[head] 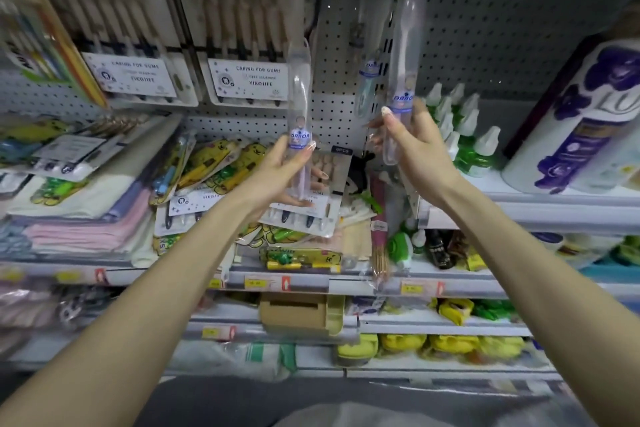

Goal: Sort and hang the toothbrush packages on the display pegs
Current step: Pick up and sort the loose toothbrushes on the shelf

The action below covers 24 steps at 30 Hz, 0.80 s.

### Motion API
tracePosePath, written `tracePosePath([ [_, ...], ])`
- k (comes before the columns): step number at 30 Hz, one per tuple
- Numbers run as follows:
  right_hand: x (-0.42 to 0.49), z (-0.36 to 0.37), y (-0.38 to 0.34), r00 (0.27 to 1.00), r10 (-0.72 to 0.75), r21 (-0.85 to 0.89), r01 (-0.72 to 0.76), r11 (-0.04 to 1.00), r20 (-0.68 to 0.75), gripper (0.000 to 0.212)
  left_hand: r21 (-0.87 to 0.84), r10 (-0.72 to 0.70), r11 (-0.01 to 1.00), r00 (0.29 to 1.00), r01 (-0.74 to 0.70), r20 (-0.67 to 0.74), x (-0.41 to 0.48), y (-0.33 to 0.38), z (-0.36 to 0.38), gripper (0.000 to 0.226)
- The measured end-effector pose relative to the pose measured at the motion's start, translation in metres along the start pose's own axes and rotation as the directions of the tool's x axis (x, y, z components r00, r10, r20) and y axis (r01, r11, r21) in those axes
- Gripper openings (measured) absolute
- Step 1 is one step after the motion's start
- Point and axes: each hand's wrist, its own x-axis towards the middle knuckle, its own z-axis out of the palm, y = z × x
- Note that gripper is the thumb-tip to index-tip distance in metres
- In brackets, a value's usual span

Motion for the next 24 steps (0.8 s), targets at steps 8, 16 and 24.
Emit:
tracePosePath([
  [8,0.014,-0.006,-0.006,0.999,0.035,0.022,-0.035,0.999,-0.023,0.034,0.027,0.027,0.999,0.999,-0.026,-0.037,0.003,0.001,0.007,0.037],
  [16,0.011,-0.010,0.002,0.997,0.076,-0.006,-0.076,0.997,0.009,0.028,-0.066,0.024,0.998,1.000,-0.024,-0.012,0.005,-0.002,0.018,0.037],
  [24,0.031,-0.011,0.009,0.957,0.287,0.081,-0.284,0.955,-0.036,0.031,-0.087,0.024,0.996,0.999,-0.027,-0.041,0.007,0.005,0.023,0.023],
])
